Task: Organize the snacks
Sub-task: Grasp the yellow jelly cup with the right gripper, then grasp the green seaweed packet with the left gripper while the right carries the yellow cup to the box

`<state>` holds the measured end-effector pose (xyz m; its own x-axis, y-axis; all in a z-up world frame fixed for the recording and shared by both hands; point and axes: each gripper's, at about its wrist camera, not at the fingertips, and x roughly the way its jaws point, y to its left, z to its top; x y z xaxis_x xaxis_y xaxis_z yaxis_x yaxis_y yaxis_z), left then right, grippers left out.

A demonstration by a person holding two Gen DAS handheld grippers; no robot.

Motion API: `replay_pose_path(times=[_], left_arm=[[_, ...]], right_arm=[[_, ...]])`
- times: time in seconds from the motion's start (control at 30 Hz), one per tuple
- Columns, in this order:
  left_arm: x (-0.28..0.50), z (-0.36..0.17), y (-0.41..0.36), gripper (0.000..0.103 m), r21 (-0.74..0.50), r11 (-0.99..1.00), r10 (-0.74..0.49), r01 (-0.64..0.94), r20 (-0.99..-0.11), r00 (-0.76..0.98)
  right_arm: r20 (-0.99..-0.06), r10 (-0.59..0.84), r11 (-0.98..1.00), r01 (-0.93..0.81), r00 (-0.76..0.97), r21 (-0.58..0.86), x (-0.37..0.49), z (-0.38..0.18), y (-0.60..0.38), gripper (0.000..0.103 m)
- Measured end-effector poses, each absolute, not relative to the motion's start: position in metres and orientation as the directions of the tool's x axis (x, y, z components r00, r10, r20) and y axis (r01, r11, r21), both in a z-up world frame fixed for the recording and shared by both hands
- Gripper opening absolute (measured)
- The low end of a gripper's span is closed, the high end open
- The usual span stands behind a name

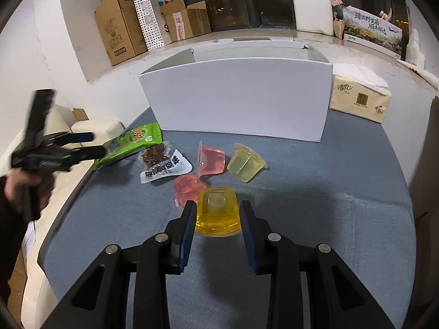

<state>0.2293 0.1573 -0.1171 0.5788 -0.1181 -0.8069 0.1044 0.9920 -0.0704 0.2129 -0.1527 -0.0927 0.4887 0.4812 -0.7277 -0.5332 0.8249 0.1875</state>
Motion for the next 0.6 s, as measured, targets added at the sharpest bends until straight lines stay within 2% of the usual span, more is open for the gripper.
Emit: replay_pose_path(times=[0.17,0.23,0.27,0.3,0.47,0.6], left_arm=[[0.251,-0.144,0.163,0.102,-0.069,0.986,-0.139,0.15,-0.842,0.521],[0.25,-0.147,0.162,0.095,-0.048,0.983,-0.137,0.177,-0.835,0.533],[0.248,-0.146,0.161,0.086,-0.03,0.984,-0.122,0.175,-0.829,0.545],[0.247,-0.145,0.162,0.085,-0.04,0.983,-0.131,0.177,-0.829,0.543],[0.233,-0.135,0.154,0.082,-0.019,0.981,-0.125,0.193,-0.822,0.556],[0.209,-0.116,0.143,0.081,-0.035,0.984,-0.134,0.173,-0.784,0.606]], right_arm=[[-0.732,0.474,0.829,-0.527,0.49,0.184,0.21,-0.09,-0.153,0.035],[-0.731,0.475,0.829,-0.528,0.49,0.184,0.21,-0.09,-0.153,0.035],[-0.73,0.475,0.829,-0.529,0.491,0.183,0.209,-0.089,-0.153,0.035],[-0.728,0.477,0.828,-0.529,0.492,0.185,0.209,-0.088,-0.153,0.035],[-0.711,0.498,0.822,-0.532,0.496,0.204,0.208,-0.082,-0.153,0.035],[-0.692,0.507,0.819,-0.537,0.514,0.201,0.204,-0.073,-0.151,0.035]])
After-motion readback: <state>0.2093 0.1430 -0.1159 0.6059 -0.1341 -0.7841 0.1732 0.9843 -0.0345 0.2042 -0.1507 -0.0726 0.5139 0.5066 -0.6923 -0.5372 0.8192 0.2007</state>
